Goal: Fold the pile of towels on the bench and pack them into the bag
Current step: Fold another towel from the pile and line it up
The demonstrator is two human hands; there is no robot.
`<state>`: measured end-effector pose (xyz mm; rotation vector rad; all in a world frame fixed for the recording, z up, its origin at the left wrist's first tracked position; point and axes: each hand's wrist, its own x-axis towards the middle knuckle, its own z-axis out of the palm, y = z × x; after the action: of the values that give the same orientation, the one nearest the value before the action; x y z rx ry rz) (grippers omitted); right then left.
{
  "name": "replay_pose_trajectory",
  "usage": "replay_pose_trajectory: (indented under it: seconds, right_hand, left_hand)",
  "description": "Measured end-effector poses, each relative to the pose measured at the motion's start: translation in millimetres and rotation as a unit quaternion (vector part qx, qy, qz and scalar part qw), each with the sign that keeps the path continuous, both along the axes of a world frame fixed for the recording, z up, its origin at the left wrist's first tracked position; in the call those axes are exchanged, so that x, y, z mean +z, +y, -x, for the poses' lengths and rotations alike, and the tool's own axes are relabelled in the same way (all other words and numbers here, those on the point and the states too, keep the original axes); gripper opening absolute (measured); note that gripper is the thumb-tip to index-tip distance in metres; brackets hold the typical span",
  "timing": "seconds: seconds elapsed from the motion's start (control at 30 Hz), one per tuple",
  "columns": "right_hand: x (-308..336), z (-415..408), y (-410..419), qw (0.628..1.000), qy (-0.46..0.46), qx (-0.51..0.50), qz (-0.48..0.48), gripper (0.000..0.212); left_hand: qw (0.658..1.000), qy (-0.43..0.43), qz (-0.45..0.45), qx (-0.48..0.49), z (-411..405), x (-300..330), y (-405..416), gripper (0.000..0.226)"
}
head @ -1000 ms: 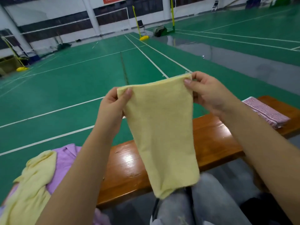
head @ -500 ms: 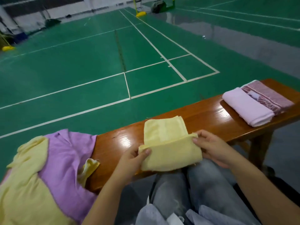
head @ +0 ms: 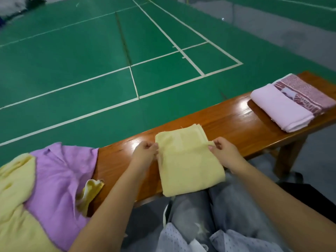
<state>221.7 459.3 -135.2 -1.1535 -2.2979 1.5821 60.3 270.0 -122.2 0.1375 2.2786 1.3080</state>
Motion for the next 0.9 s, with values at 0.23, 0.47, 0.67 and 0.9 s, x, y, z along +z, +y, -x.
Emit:
replay_pose_trajectory:
  seconds: [0.23, 0.47, 0.67, 0.9]
  right_hand:
    - [-14, 3, 6, 0.998, -0.018, 0.024, -0.053, 0.011]
    - [-20, 2, 10, 0.999, -0.02, 0.019, -0.039, 0.009]
    - [-24, 6, 13, 0.999, -0.027, 0.01, -0.028, 0.01]
    - [-25, 9, 14, 1.0, -0.017, 0.01, -0.018, 0.011]
  left_hand:
    - [0.994, -0.07, 0.073, 0.047, 53, 0, 33, 0.022]
    - [0.983, -0.052, 0.142, -0.1, 59, 8, 53, 0.01]
    - [0.994, -0.068, 0.028, -0.085, 67, 12, 55, 0.021]
    - [0.959, 0.196, 0.19, -0.074, 62, 1, 50, 0.035]
